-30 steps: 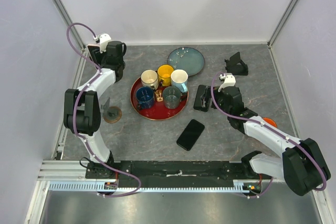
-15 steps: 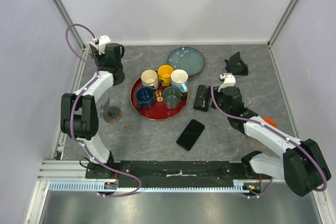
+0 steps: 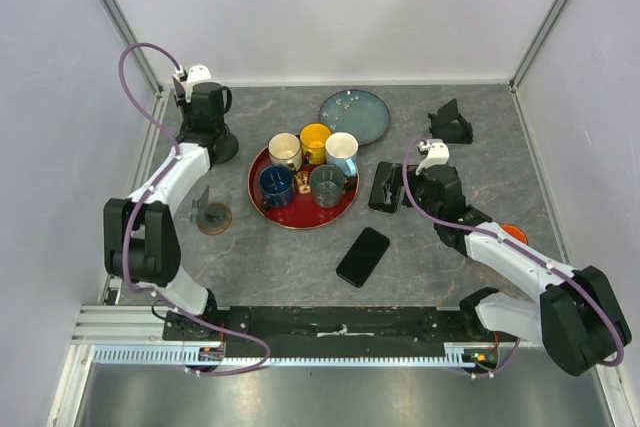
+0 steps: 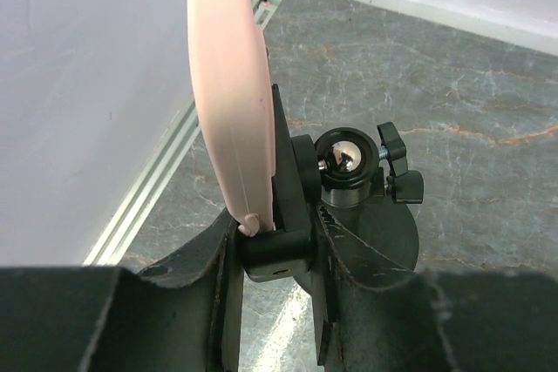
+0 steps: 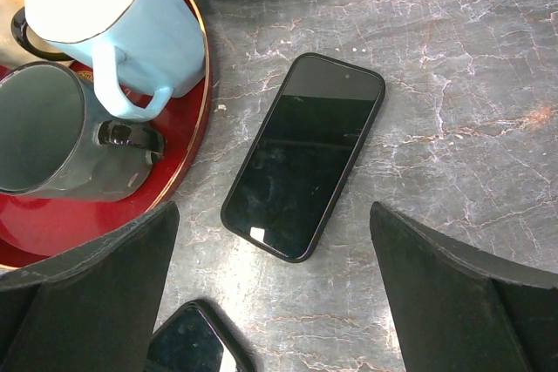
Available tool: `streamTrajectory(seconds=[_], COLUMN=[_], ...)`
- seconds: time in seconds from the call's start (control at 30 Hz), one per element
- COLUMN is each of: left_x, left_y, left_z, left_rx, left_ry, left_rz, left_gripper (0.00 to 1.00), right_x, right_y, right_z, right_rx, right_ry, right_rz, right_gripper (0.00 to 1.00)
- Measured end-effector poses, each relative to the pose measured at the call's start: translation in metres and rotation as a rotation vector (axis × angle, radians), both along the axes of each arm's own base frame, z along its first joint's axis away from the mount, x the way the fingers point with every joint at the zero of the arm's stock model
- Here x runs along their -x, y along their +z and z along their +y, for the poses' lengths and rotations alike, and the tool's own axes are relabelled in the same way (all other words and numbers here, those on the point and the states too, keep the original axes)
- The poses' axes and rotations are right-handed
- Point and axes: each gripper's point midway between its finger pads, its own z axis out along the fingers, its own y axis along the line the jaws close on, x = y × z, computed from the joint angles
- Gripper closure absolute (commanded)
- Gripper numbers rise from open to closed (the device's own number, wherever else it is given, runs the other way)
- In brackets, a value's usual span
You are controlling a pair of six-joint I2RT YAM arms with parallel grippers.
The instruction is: Remove the phone from the phone stand
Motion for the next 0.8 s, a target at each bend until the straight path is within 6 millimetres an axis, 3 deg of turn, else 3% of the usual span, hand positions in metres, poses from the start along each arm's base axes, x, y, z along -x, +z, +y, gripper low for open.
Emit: streamTrajectory(seconds=[0.27, 0.4, 0.6, 0.8], left_x=[0.016, 0.027, 0.053, 0.092], left_y=[0.054, 0.077, 0.108, 0.146], left_z=[-0.004, -0.017, -0.069, -0.122], left_rx=[-0.037, -0.054, -0.098, -0.093], left_ry=[-0.046, -0.098, -0.258, -0.435], left_rz=[-0.101, -0.145, -0.192, -0.266], left_gripper=[0.98, 0.98, 0.98, 0.98], right_x=[0.001, 0.001, 0.003, 0.006], right_y=[0.002, 0.004, 0.011, 0.028], right_z=[0.001, 0.003, 0.003, 0.001], right_rx=[-0.005, -0.012, -0.022, -0.038], right_ry=[0.006, 0.016, 0.020, 0.022], right_rz=[-0.005, -0.009, -0.024, -0.065], right_gripper=[0.02, 0.02, 0.02, 0.02])
